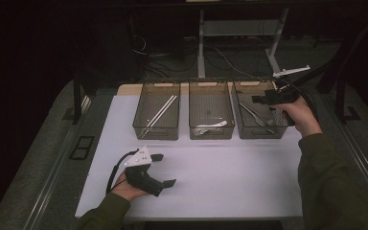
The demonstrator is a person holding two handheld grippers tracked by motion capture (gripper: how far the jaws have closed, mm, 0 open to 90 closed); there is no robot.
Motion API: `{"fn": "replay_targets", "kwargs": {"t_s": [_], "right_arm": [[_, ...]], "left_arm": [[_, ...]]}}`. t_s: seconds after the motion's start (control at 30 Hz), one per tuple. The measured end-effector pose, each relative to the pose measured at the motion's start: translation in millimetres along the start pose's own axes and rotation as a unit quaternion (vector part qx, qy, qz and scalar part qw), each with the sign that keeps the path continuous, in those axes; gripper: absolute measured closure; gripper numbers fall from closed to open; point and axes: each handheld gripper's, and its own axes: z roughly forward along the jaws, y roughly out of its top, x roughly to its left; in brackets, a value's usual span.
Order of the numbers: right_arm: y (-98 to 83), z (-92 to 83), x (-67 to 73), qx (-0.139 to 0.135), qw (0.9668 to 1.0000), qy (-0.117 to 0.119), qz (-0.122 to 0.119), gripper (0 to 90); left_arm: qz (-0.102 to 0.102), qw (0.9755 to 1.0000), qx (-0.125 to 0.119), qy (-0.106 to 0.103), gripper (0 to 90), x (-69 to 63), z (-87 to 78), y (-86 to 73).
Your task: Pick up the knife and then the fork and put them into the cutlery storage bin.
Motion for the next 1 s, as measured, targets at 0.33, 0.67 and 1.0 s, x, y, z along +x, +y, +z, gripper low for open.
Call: {"fn": "replay_targets", "kwargs": {"t_s": [0.33, 0.67, 1.0], "right_arm": [[-26.2, -15.7, 13.7, -0.02, 0.9996, 0.013, -0.015, 21.9], [-59.8, -33.8, 34.3, -0.038, 0.9982, 0.029, -0.038, 20.4], [-86.4, -49.0, 50.4, -0.049, 0.9968, 0.038, -0.05, 20.1]], "left_arm": [[0.003, 1.0, 0.004, 0.001, 0.0, 0.5, 0.7, 0.2], [0.005, 1.0, 0.007, 0.001, 0.0, 0.2, 2.6, 0.5], [0.007, 0.9999, 0.007, 0.002, 0.0, -0.6, 1.9, 0.2]]}}
